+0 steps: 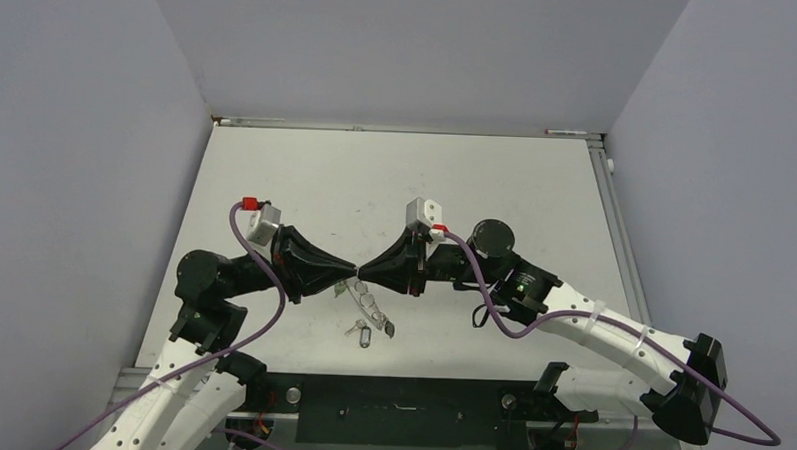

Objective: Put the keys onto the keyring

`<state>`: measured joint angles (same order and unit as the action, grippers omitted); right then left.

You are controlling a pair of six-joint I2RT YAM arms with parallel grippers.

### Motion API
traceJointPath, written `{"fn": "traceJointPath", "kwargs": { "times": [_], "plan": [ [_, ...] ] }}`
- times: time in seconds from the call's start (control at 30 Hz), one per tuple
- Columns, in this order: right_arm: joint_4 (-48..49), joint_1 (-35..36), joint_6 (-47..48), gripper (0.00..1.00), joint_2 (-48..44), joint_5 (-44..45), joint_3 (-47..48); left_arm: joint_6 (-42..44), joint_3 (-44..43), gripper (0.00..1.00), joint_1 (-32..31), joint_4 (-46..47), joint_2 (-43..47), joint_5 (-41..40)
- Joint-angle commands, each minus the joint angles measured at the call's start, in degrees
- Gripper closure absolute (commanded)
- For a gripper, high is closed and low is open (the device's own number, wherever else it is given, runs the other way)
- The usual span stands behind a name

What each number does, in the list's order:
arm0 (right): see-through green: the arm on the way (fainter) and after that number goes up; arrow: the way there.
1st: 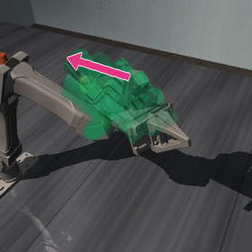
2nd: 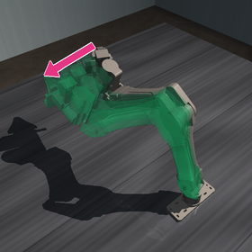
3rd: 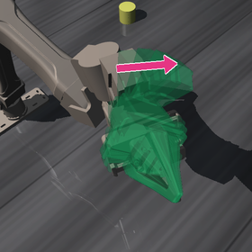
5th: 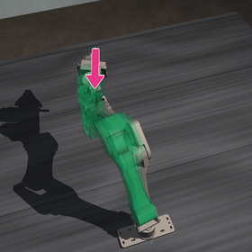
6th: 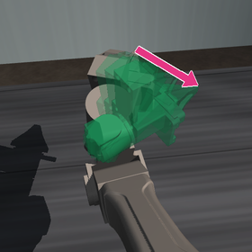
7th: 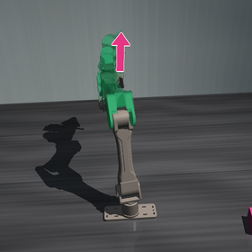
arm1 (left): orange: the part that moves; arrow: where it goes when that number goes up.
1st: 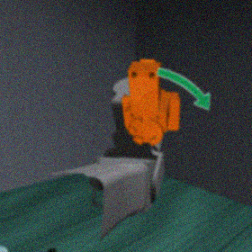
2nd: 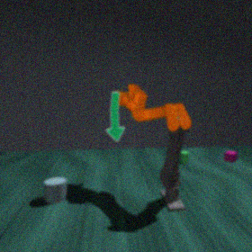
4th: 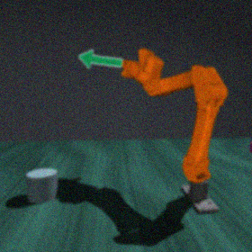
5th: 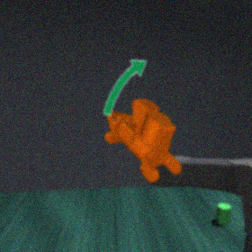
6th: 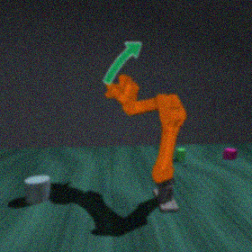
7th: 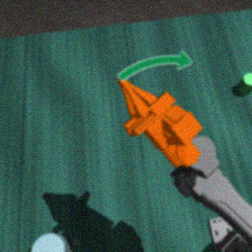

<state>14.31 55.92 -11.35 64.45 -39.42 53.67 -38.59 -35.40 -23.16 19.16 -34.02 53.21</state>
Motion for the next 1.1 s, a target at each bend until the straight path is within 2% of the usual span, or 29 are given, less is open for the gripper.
{"fn": "traceJointPath", "kwargs": {
  "times": [0.0, 0.2, 0.27, 0.33, 0.43, 0.63, 0.87, 1.07],
  "plan": [
    [6.8, 0.4, 0.5, 0.95, -2.4, -2.4, -0.8, -0.5, -0.1, 1.0, -0.1, 2.4, 0.1, 0.1],
    [7.6, 0.4, 0.4, 0.95, -2.3, -2.9, -1.0, -0.5, -0.1, 1.0, -0.1, 2.5, -0.1, 0.3],
    [7.4, 0.4, 0.3, 0.89, -1.9, -3.0, -0.7, -0.6, 0.0, 1.0, -0.1, 2.5, -0.1, 0.3],
    [7.5, 0.4, 0.0, 0.78, -1.5, -3.2, -0.4, -0.6, 0.0, 1.0, -0.1, 2.6, 0.1, 0.5],
    [8.1, 0.4, -0.3, 0.73, -1.3, -3.6, -0.3, -0.5, 0.2, 1.0, -0.1, 2.5, 0.5, 0.2],
    [8.2, 0.4, -0.5, 0.78, -1.0, -3.4, -0.2, -0.5, 0.1, 1.0, -0.2, 2.5, 0.5, 0.0],
    [7.0, 0.5, -0.1, 0.94, 0.3, -3.2, 0.1, -0.6, 0.2, 1.0, -0.1, 2.7, 0.7, 0.1],
    [6.5, 0.6, 2.1, 0.95, -0.3, -3.3, 0.0, -0.7, 0.1, 1.0, -0.1, 3.0, 0.8, 0.5]
  ]
}}
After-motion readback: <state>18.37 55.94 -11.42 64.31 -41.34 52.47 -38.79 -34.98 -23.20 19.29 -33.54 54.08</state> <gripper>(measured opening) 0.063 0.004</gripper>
